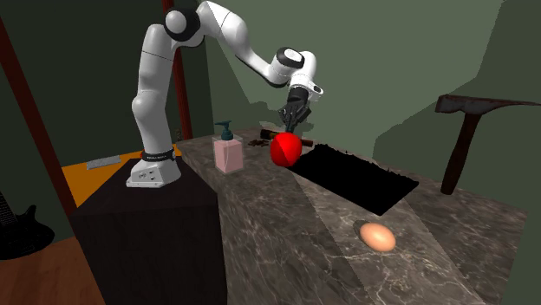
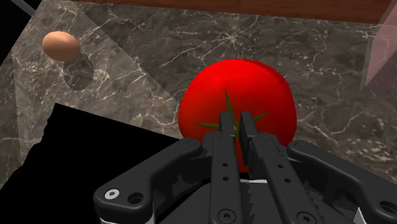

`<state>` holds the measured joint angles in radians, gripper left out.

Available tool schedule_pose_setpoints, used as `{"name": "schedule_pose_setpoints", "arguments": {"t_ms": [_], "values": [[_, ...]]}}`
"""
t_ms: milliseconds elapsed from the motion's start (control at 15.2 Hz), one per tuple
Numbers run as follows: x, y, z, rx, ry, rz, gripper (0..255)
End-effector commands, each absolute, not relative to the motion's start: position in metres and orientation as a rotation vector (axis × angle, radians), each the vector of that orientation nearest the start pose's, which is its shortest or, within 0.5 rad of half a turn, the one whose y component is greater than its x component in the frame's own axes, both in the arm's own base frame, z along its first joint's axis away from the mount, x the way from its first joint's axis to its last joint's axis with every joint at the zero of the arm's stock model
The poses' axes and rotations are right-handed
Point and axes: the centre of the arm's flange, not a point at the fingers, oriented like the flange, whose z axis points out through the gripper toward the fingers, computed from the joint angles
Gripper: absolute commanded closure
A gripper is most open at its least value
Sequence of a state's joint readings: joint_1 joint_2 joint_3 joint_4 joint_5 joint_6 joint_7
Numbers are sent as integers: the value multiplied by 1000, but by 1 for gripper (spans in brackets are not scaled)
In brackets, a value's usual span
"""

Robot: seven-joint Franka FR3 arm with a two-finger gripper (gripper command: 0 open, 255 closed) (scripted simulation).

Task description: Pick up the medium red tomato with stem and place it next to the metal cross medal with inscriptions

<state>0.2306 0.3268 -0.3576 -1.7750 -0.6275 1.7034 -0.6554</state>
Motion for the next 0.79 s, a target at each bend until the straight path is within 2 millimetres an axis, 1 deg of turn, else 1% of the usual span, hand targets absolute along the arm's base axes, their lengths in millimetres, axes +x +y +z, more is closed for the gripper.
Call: {"name": "schedule_pose_setpoints", "arguments": {"t_ms": [0,726], "values": [[591,-115,394,2337,901,-816,255],[591,-115,452,2337,901,-816,255]]}}
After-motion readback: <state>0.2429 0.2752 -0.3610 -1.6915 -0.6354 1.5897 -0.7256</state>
